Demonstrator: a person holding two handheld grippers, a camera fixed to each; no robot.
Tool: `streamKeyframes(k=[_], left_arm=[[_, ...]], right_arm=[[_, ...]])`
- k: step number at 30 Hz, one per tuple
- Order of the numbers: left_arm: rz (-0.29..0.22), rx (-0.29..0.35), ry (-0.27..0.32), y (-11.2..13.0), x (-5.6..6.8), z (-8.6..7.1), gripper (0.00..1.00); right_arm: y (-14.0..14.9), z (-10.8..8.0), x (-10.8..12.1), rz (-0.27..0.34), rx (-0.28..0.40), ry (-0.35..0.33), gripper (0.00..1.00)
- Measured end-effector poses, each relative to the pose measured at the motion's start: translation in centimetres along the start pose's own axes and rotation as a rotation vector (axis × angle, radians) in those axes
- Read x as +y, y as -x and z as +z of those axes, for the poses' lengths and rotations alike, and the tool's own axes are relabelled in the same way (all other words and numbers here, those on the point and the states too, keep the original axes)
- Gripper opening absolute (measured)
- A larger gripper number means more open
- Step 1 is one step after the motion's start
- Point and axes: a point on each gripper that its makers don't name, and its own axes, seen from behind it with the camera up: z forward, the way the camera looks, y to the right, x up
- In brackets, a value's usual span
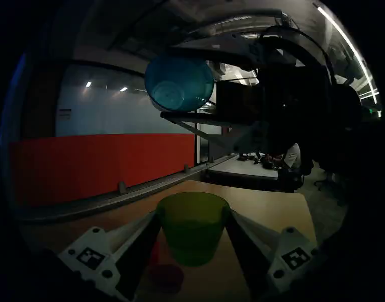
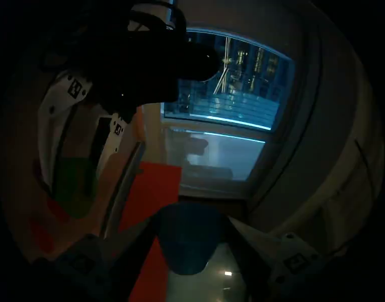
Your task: Pour water
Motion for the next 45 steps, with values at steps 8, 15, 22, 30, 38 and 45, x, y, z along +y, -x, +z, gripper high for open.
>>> streamKeyframes(k=[8, 15, 22, 30, 38, 45], left_arm=[[0.005, -0.001, -0.007, -0.1, -0.2, -0.2, 0.85], [0.010, -0.004, -0.012, -0.1, -0.4, -0.3, 0.85], [0.019, -0.006, -0.018, -0.2, -0.5, -0.3, 0.85], [0.026, -0.010, -0.023, -0.2, -0.7, -0.2, 0.85], [0.030, -0.010, -0.027, -0.4, -0.7, -0.1, 0.86], [0.037, -0.013, -0.032, -0.4, -0.7, -0.1, 0.85]], right_arm=[[0.4, -0.5, 0.0, 0.202, 0.008, -0.012, 0.93], [0.1, -1.0, -0.2, 0.437, 0.021, -0.031, 0.93], [-0.9, -1.5, -1.0, 0.698, 0.037, -0.056, 0.93], [-2.5, -2.2, -1.3, 1.007, 0.082, -0.102, 0.93], [-3.9, -2.4, -1.1, 1.274, 0.115, -0.147, 0.93], [-4.7, -2.4, -0.5, 1.441, 0.144, -0.171, 0.93]])
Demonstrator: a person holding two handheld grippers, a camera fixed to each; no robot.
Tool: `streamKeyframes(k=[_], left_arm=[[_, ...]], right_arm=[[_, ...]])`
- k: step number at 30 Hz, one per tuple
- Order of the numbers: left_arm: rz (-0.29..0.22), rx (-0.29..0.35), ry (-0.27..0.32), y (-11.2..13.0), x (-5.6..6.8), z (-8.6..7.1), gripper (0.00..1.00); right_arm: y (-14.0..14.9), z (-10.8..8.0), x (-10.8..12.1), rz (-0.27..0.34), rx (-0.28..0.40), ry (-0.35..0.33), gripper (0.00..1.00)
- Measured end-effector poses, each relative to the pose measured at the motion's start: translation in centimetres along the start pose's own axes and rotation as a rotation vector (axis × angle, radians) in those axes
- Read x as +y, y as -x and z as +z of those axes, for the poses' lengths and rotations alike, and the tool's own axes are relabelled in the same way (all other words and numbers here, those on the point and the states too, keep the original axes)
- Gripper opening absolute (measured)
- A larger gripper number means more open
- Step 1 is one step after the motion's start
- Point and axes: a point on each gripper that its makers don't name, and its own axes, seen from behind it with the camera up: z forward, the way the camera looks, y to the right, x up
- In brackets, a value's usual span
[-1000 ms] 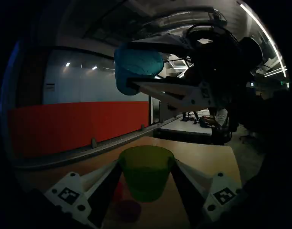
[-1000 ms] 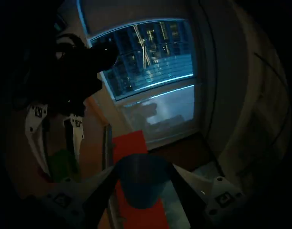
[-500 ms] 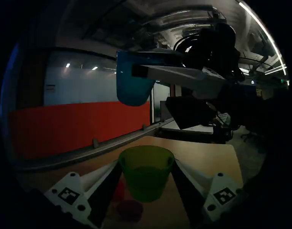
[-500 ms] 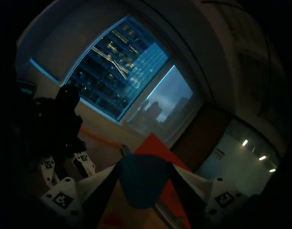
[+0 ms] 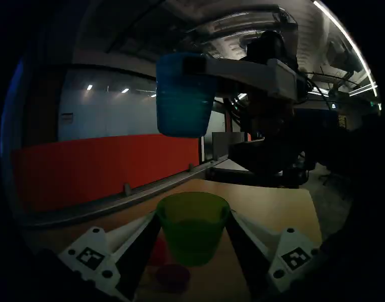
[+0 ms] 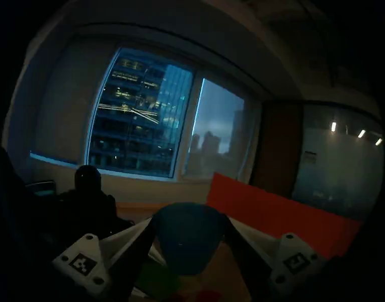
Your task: Pour water
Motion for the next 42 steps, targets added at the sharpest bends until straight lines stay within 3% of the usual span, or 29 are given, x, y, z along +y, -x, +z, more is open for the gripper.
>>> streamKeyframes(k=[6, 20, 32, 42], left_arm=[[0.002, -0.001, -0.010, 0.0, -0.5, -0.3, 0.85], [0.014, -0.021, -0.079, 0.4, -3.5, -1.8, 0.85], [0.011, -0.031, -0.123, 0.4, -5.3, -3.5, 0.85], [0.005, -0.049, -0.121, 0.9, -5.4, -4.1, 0.85]], right_arm=[[0.2, -0.3, 0.1, 0.005, 0.000, 0.009, 0.93], [1.7, -2.5, 2.0, 0.013, -0.024, 0.060, 0.93], [2.3, -4.9, 3.9, 0.037, -0.029, 0.102, 0.94], [3.1, -6.1, 3.8, 0.049, -0.042, 0.106, 0.94]])
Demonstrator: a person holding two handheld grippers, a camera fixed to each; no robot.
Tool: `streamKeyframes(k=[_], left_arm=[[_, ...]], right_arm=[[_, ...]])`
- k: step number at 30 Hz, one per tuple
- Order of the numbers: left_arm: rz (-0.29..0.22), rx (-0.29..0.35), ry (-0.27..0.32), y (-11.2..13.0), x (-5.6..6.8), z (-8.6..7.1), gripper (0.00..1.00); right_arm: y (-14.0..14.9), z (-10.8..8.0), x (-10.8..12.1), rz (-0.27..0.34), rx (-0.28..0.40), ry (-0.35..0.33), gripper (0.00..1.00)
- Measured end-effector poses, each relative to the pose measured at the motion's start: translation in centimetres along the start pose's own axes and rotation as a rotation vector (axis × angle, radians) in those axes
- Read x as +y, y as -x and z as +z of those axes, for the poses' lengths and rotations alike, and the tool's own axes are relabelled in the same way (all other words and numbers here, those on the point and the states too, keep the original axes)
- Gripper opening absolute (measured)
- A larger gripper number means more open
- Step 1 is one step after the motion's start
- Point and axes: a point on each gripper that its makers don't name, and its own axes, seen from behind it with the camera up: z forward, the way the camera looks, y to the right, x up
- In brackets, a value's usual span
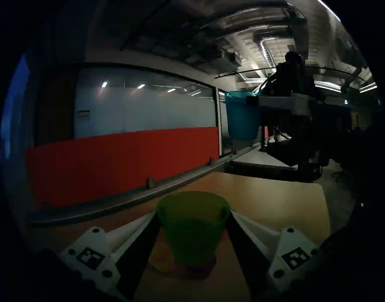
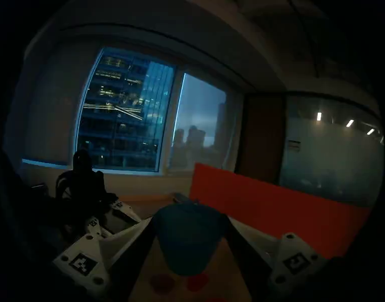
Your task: Pour water
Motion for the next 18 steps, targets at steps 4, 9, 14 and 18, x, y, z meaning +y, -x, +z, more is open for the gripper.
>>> streamKeyframes(k=[4, 9, 14, 18], left_arm=[[0.003, -0.019, 0.005, 0.6, 0.1, -0.1, 0.86], [0.002, -0.045, 0.012, 1.4, 0.2, -0.3, 0.86], [0.003, -0.079, 0.027, 2.6, 0.5, -0.5, 0.86], [0.008, -0.117, 0.031, 3.9, 0.7, -0.5, 0.86]], right_arm=[[0.6, -0.2, -0.1, 0.013, -0.008, -0.009, 0.94], [1.5, -0.3, -0.2, 0.032, -0.013, -0.020, 0.94], [3.2, -0.4, -0.9, 0.047, -0.031, -0.049, 0.94], [5.1, -0.5, -1.1, 0.045, -0.061, -0.056, 0.94]])
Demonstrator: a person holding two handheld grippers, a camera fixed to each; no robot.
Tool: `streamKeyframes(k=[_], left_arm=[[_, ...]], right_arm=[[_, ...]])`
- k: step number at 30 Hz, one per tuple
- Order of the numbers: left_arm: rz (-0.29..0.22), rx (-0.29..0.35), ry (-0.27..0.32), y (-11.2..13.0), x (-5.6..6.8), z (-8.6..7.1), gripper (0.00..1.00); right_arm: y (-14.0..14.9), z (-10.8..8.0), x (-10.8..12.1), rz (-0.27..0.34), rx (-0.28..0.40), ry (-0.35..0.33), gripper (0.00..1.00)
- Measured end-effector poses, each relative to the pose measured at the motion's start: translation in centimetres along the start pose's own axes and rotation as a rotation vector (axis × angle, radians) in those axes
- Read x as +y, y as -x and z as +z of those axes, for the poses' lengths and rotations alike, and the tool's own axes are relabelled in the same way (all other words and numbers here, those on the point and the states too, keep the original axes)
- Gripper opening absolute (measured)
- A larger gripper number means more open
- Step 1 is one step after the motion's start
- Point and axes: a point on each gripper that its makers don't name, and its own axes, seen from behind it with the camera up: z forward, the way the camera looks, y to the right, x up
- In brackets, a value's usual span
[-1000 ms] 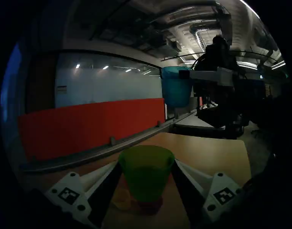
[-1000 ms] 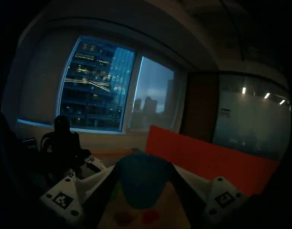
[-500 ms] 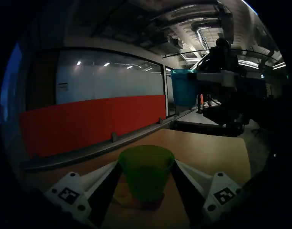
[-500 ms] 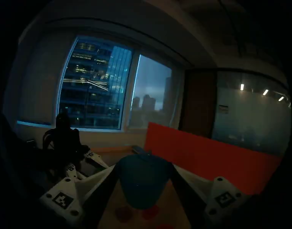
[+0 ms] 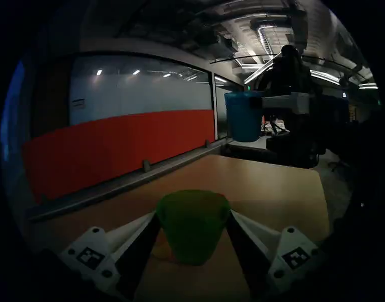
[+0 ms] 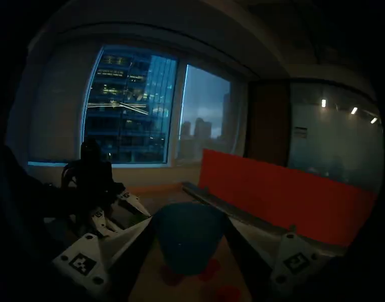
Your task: Pour water
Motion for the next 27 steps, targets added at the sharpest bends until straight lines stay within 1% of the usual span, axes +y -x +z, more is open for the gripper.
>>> streamKeyframes(k=[3, 8, 18, 27], left_arm=[[0.001, -0.030, 0.003, 1.1, 0.1, 0.2, 0.86], [0.001, -0.073, 0.010, 2.7, 0.3, 0.4, 0.86], [-0.009, -0.135, 0.009, 4.8, -0.1, 0.7, 0.87], [-0.007, -0.189, 0.012, 6.7, -0.1, 0.8, 0.87]], right_arm=[[1.7, 0.1, 0.1, -0.007, -0.029, 0.005, 0.94], [4.0, 0.2, -0.6, -0.007, -0.068, -0.022, 0.95], [6.9, 0.1, -0.5, 0.012, -0.123, -0.044, 0.95], [9.9, 0.0, -0.3, 0.011, -0.186, -0.059, 0.95]])
